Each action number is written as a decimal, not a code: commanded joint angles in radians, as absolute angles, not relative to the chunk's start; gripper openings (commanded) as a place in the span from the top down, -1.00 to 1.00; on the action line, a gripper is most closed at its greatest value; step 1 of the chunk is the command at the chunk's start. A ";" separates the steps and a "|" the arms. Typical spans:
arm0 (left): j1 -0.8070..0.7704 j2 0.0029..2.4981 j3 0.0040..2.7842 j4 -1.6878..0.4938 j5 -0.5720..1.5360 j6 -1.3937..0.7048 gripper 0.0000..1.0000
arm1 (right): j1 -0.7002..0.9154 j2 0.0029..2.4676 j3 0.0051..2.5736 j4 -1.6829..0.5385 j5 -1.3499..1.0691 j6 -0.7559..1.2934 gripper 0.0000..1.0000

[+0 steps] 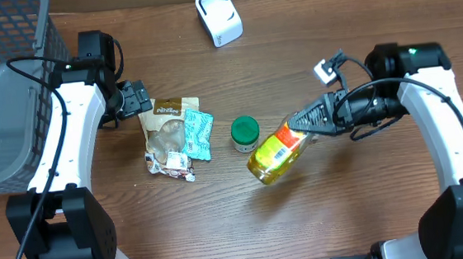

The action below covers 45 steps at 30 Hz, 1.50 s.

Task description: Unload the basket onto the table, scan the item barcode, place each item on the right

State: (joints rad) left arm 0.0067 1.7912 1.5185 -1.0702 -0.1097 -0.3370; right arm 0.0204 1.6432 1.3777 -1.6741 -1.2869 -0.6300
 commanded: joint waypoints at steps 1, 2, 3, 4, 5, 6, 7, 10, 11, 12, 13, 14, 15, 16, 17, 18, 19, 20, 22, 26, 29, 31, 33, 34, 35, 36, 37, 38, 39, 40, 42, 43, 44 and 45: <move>0.006 1.773 1.533 -1.069 -0.115 -0.336 -0.99 | 0.022 1.631 1.326 -1.650 -1.378 -0.664 0.35; 0.006 1.773 1.533 -1.069 -0.114 -0.336 -1.00 | 0.022 1.631 1.316 -1.641 -1.382 -0.664 0.35; 0.006 1.773 1.533 -1.069 -0.114 -0.336 -1.00 | 0.022 1.631 1.299 -1.626 -1.386 -0.664 0.36; 0.006 1.773 1.533 -1.069 -0.115 -0.336 -1.00 | 0.022 1.631 1.286 -1.615 -1.391 -0.664 0.39; 0.006 1.773 1.533 -1.069 -0.115 -0.336 -1.00 | 0.022 1.631 1.270 -1.602 -1.403 -0.663 0.41; 0.006 1.773 1.533 -1.069 -0.114 -0.336 -1.00 | 0.022 1.631 1.256 -1.592 -1.415 -0.663 0.41; 0.006 1.773 1.533 -1.069 -0.114 -0.336 -0.99 | 0.022 1.631 1.242 -1.579 -1.426 -0.663 0.42; 0.006 1.773 1.533 -1.069 -0.114 -0.336 -1.00 | 0.022 1.631 1.221 -1.557 -1.442 -0.663 0.42; 0.006 1.773 1.533 -1.069 -0.114 -0.336 -1.00 | 0.022 1.631 1.216 -1.552 -1.442 -0.663 0.42; 0.006 1.773 1.533 -1.069 -0.114 -0.336 -1.00 | 0.022 1.631 1.216 -1.552 -1.442 -0.663 0.42; 0.006 1.773 1.533 -1.069 -0.114 -0.336 -1.00 | 0.022 1.631 1.216 -1.552 -1.442 -0.663 0.42; 0.006 1.773 1.533 -1.069 -0.114 -0.336 -1.00 | 0.022 1.631 1.216 -1.552 -1.443 -0.663 0.42; 0.006 1.773 1.533 -1.069 -0.115 -0.336 -1.00 | 0.022 1.631 1.216 -1.551 -1.443 -0.663 0.42; 0.006 1.773 1.533 -1.069 -0.115 -0.336 -1.00 | 0.022 1.632 1.216 -1.549 -1.443 -0.663 0.42; 0.006 1.773 1.533 -1.069 -0.114 -0.336 -1.00 | 0.022 1.631 1.216 -1.549 -1.443 -0.663 0.42; 0.006 1.773 1.533 -1.069 -0.114 -0.336 -1.00 | 0.022 1.631 1.216 -1.549 -1.443 -0.662 0.42; 0.006 1.773 1.533 -1.069 -0.114 -0.336 -1.00 | 0.022 1.632 1.216 -1.549 -1.443 -0.662 0.42; 0.006 1.773 1.533 -1.069 -0.114 -0.336 -1.00 | 0.022 1.631 1.216 -1.549 -1.443 -0.662 0.42; 0.006 1.773 1.533 -1.069 -0.114 -0.336 -1.00 | 0.022 1.631 1.216 -1.549 -1.443 -0.659 0.42; 0.006 1.773 1.533 -1.069 -0.114 -0.336 -0.99 | 0.022 1.632 1.216 -1.549 -1.443 -0.659 0.42; 0.006 1.773 1.533 -1.069 -0.115 -0.336 -1.00 | 0.022 1.631 1.216 -1.552 -1.443 -0.659 0.42; 0.006 1.773 1.533 -1.069 -0.115 -0.336 -1.00 | 0.022 1.632 1.216 -1.555 -1.443 -0.659 0.42; 0.006 1.773 1.533 -1.069 -0.115 -0.336 -1.00 | 0.022 1.632 1.216 -1.556 -1.443 -0.659 0.42; 0.006 1.773 1.533 -1.069 -0.114 -0.336 -1.00 | 0.022 1.631 1.216 -1.556 -1.443 -0.659 0.42; 0.006 1.773 1.533 -1.069 -0.114 -0.336 -1.00 | 0.022 1.631 1.216 -1.557 -1.443 -0.659 0.42; 0.006 1.773 1.533 -1.069 -0.115 -0.336 -1.00 | 0.022 1.631 1.216 -1.557 -1.443 -0.659 0.42; 0.006 1.773 1.533 -1.069 -0.115 -0.336 -1.00 | 0.022 1.632 1.216 -1.557 -1.443 -0.659 0.42; 0.006 1.773 1.533 -1.069 -0.114 -0.336 -1.00 | 0.022 1.631 1.216 -1.556 -1.443 -0.659 0.42; 0.006 1.773 1.533 -1.069 -0.114 -0.336 -1.00 | 0.022 1.631 1.216 -1.556 -1.442 -0.659 0.42; 0.006 1.773 1.533 -1.069 -0.115 -0.336 -1.00 | 0.022 1.632 1.216 -1.556 -1.442 -0.659 0.42; 0.006 1.773 1.533 -1.069 -0.114 -0.336 -1.00 | 0.022 1.631 1.216 -1.556 -1.442 -0.659 0.42; 0.006 1.773 1.533 -1.069 -0.114 -0.337 -1.00 | 0.022 1.631 1.216 -1.556 -1.442 -0.659 0.42; 0.006 1.773 1.533 -1.069 -0.114 -0.336 -1.00 | 0.022 1.631 1.216 -1.556 -1.442 -0.659 0.42; 0.006 1.773 1.533 -1.069 -0.114 -0.336 -1.00 | 0.022 1.631 1.216 -1.556 -1.442 -0.659 0.42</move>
